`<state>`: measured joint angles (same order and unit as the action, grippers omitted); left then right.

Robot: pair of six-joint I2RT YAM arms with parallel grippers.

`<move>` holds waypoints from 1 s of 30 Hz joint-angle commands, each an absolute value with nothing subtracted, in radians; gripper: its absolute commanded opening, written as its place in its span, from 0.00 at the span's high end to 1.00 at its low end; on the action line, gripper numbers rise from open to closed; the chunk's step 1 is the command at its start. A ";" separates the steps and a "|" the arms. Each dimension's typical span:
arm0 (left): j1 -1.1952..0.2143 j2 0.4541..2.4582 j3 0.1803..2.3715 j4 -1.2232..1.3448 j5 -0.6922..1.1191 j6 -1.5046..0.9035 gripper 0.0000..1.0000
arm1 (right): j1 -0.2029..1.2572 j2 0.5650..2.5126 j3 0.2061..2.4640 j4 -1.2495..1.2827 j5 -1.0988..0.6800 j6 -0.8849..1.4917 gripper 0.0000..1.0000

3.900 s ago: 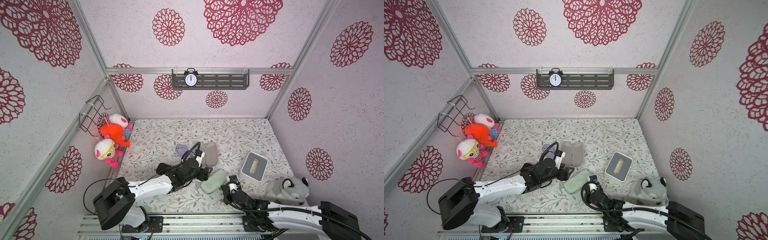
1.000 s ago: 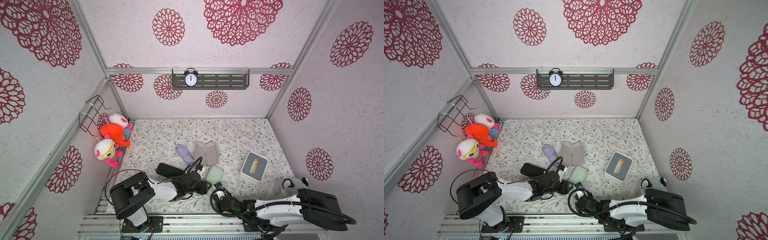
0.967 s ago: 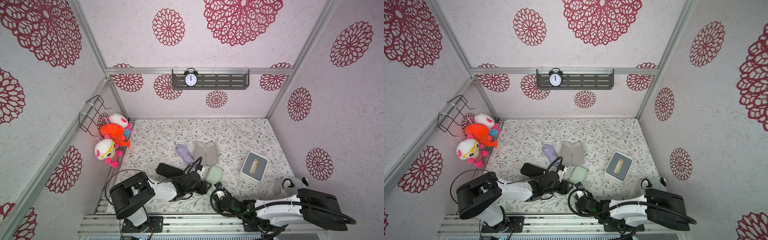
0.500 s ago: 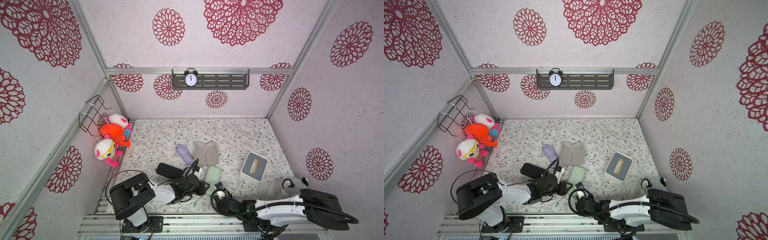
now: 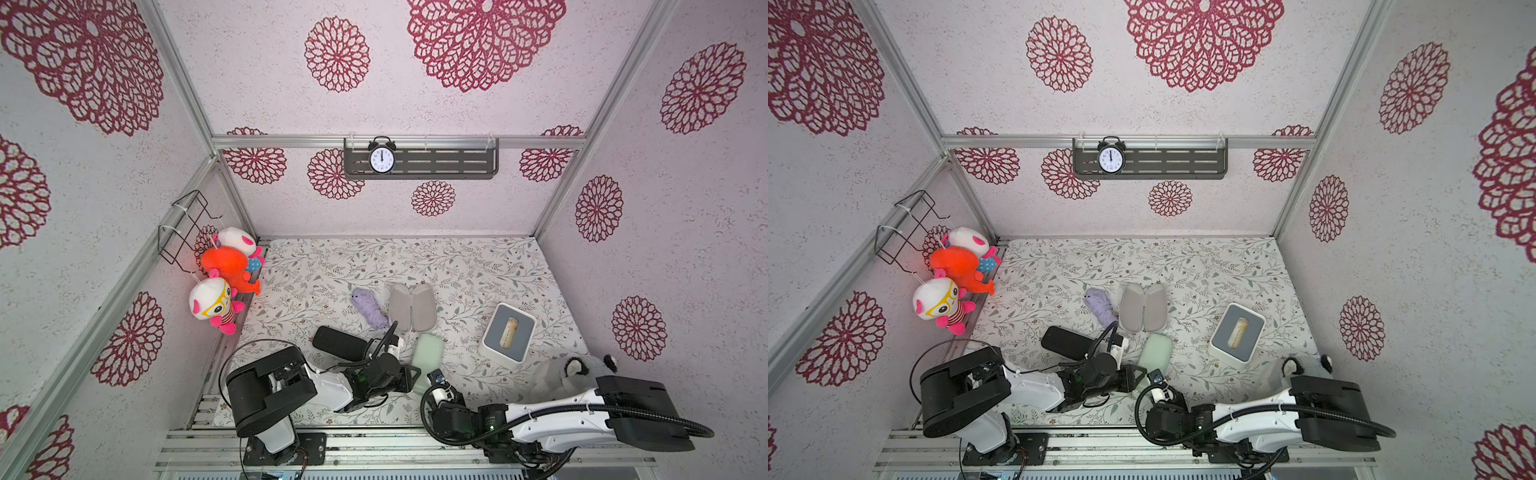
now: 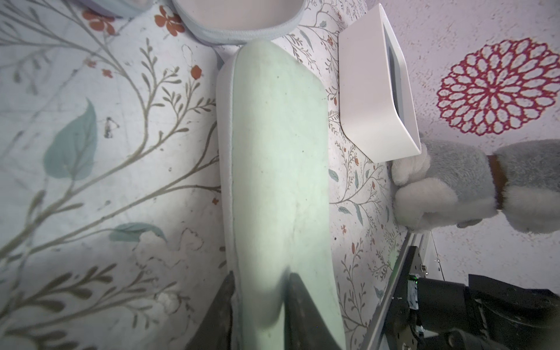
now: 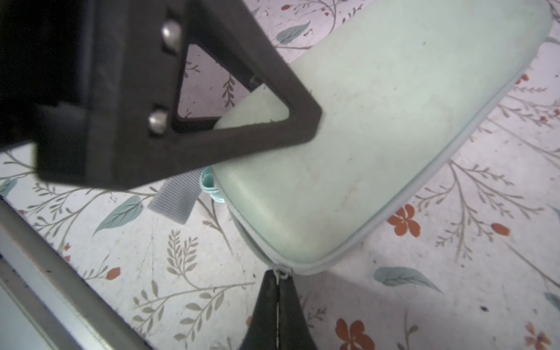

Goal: Put umbrellas into zippered umbrella sleeves
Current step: Zip the zipper on the umbrella sleeve.

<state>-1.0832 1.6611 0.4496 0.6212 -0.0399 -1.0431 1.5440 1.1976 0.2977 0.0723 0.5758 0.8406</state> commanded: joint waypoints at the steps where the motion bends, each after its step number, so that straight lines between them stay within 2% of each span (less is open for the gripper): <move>1: -1.100 1.716 0.437 0.545 -0.068 -1.066 0.77 | 1.571 1.212 0.354 0.191 0.589 0.854 1.00; 10: -1.101 1.724 0.425 0.596 -0.067 -1.067 0.75 | 1.567 1.246 0.360 0.236 0.632 0.820 1.00; 12: -1.102 1.709 0.425 0.604 -0.050 -1.037 0.68 | 1.550 1.239 0.332 0.239 0.625 0.830 1.00; 15: -1.104 1.654 0.435 0.553 -0.028 -0.949 0.45 | 1.537 1.211 0.275 0.274 0.596 0.812 1.00; 16: -1.104 1.638 0.446 0.514 -0.015 -0.912 0.43 | 1.533 1.195 0.257 0.285 0.581 0.801 1.00; 23: -1.104 1.488 0.439 0.339 -0.025 -0.758 0.42 | 1.497 1.058 0.164 0.280 0.511 0.752 1.00; 28: -1.122 1.507 0.455 0.365 0.171 -0.753 0.43 | 1.482 0.996 0.130 0.275 0.507 0.744 1.00; 30: -1.136 1.540 0.452 0.400 0.213 -0.788 0.46 | 1.482 0.997 0.136 0.254 0.514 0.742 1.00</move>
<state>-1.1103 1.5013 0.4461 0.4007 0.0944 -0.7933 1.4887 1.0119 0.1238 0.2520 0.4995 0.7673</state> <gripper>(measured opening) 0.552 0.051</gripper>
